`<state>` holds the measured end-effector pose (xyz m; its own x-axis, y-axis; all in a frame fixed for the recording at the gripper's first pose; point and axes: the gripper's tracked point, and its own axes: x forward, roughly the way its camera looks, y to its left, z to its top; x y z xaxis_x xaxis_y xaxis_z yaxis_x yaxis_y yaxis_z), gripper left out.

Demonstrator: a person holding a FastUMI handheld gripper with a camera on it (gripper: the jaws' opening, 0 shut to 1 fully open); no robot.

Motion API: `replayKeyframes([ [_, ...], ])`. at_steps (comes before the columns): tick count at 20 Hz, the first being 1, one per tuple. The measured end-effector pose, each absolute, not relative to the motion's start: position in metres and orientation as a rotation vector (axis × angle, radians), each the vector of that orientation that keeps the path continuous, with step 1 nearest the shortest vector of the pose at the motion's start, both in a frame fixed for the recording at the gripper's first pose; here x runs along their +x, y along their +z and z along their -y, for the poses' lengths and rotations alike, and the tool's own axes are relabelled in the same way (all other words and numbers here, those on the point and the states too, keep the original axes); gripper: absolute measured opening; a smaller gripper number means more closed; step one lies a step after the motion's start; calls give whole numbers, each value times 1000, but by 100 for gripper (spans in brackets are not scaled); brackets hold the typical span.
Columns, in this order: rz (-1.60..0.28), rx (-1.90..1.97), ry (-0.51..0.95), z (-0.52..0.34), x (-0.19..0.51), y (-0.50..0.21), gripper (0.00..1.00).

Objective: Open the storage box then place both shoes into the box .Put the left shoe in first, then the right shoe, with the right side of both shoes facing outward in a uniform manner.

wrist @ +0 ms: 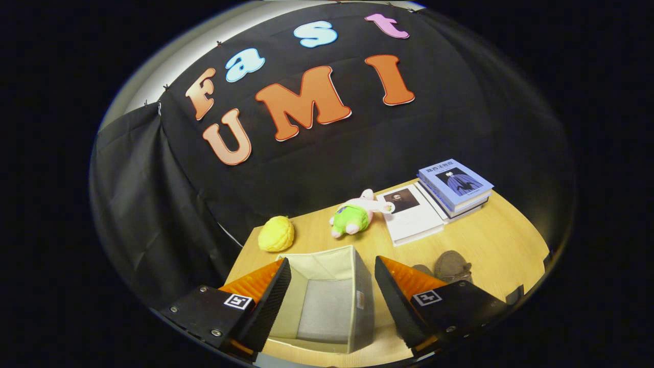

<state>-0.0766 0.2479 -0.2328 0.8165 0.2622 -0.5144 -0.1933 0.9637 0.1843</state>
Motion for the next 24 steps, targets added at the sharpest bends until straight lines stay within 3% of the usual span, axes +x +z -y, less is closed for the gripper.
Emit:
replayKeyframes([
  [11, -636, 79, 32, -145, -98, -301, 96],
  [15, -710, 11, -16, -124, -112, -343, 82],
  [20, -798, -15, -36, -117, -123, -382, 56],
  [24, -861, -29, -56, -113, -127, -409, 47],
])
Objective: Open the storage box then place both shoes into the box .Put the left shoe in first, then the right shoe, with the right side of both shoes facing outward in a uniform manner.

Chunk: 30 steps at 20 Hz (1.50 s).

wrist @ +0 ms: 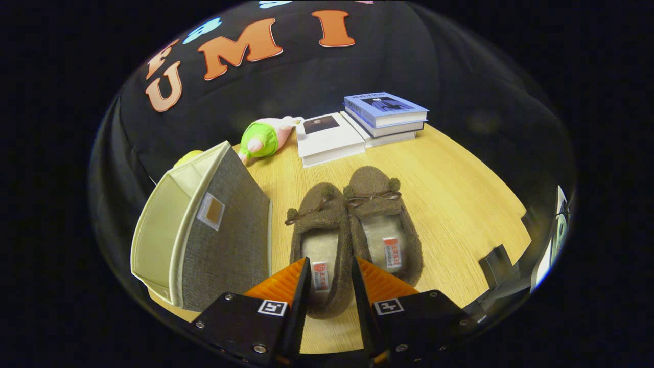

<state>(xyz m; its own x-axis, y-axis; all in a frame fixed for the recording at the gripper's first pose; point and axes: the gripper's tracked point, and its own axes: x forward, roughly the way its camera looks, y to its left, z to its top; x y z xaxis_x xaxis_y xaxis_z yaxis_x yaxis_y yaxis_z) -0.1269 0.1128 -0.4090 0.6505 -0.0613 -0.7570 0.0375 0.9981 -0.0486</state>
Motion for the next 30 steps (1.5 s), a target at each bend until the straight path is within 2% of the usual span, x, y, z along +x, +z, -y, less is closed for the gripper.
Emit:
replayKeyframes([
  [6, -920, -42, -90, -110, -117, -437, 41],
  [11, -941, -64, -143, -101, -102, -452, 28],
  [13, -953, -63, -161, -99, -97, -457, 20],
  [14, -956, -59, -164, -98, -96, -456, 8],
  [15, -949, -59, -165, -99, -96, -455, 4],
  [23, -867, 43, -147, -109, -83, -409, 1],
  [30, -759, 103, -132, -122, -64, -319, 0],
])
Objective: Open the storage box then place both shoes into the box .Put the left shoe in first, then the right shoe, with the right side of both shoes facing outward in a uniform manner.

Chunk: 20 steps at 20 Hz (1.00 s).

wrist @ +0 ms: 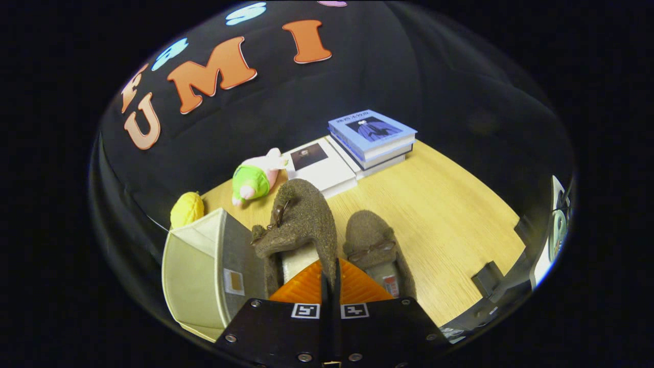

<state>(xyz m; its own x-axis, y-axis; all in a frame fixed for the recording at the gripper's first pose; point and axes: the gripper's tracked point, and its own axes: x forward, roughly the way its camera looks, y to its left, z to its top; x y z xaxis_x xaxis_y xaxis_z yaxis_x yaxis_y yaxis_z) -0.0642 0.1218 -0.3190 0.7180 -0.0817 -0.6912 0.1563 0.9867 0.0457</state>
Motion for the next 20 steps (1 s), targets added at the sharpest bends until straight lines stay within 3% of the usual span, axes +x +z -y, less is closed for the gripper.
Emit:
replayKeyframes([
  [10, -650, 159, 37, -214, -62, -224, 0],
  [20, -818, 140, 165, -317, -100, -300, 1],
])
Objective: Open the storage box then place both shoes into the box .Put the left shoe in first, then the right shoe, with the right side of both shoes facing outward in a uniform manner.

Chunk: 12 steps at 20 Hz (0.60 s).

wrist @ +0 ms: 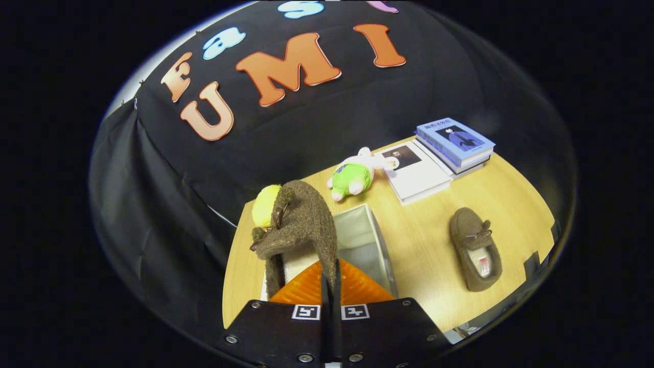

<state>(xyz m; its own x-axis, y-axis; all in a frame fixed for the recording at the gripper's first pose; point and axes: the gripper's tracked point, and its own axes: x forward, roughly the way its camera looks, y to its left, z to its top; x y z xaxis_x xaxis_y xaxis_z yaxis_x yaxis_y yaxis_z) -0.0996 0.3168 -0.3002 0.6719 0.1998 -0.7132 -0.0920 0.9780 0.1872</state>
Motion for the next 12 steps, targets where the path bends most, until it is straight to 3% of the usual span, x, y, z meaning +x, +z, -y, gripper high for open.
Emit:
replayKeyframes([
  [9, -942, 33, 194, -360, -120, -369, 3],
  [10, -959, 36, 212, -365, -123, -372, 12],
  [12, -963, 43, 221, -367, -124, -366, 53],
])
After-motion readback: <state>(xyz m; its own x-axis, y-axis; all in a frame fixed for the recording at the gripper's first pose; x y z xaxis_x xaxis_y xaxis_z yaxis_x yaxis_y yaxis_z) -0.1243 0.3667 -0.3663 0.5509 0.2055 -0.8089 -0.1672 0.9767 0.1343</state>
